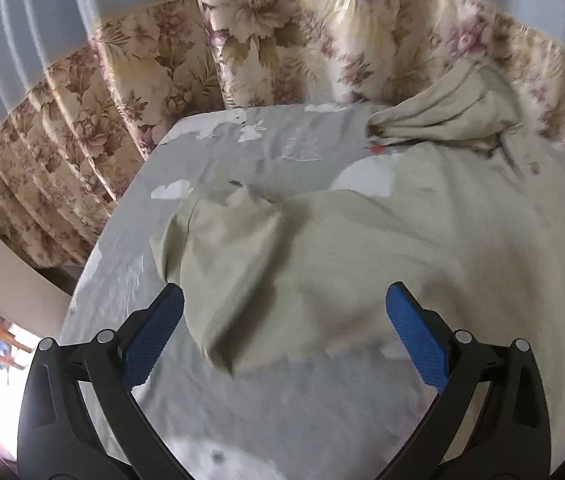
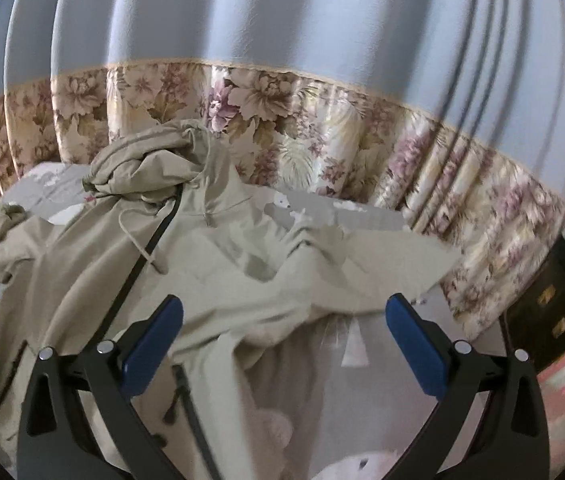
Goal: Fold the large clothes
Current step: 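Grasp the jacket sleeve cuff with the left gripper and lift it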
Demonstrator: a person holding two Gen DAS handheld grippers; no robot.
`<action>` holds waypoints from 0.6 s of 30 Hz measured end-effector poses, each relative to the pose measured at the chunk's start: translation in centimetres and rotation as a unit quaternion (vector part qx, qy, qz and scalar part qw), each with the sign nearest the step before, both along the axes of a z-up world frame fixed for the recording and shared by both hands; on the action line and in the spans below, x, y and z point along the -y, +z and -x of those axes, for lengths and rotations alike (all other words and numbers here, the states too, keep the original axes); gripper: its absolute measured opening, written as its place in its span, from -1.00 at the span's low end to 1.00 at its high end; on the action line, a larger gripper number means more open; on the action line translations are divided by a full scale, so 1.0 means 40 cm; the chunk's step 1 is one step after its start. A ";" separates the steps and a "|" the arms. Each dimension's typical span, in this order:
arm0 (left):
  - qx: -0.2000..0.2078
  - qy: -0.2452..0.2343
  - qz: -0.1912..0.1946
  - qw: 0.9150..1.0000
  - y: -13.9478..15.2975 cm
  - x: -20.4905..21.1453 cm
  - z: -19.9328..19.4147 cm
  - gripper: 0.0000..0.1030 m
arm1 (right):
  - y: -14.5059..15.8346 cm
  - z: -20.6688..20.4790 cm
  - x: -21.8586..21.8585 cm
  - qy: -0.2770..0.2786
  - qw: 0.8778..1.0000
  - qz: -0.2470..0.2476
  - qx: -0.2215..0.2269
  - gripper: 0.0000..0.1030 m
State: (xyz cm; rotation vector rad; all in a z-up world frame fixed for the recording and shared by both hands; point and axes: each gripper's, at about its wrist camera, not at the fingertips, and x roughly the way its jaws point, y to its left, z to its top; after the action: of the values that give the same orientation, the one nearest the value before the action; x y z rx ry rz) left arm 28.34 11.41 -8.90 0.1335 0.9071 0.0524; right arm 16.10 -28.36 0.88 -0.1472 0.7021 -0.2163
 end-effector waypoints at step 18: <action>0.003 0.133 -0.060 0.989 -0.029 -0.287 -0.179 -0.93 | -0.026 -0.105 -0.049 0.034 0.995 0.088 -0.018 0.95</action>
State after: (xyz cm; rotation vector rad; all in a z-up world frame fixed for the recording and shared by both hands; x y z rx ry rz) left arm 35.52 22.90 -10.07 0.1229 0.9105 0.3559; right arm 20.28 -26.41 -0.17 -0.3426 0.7132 -0.2104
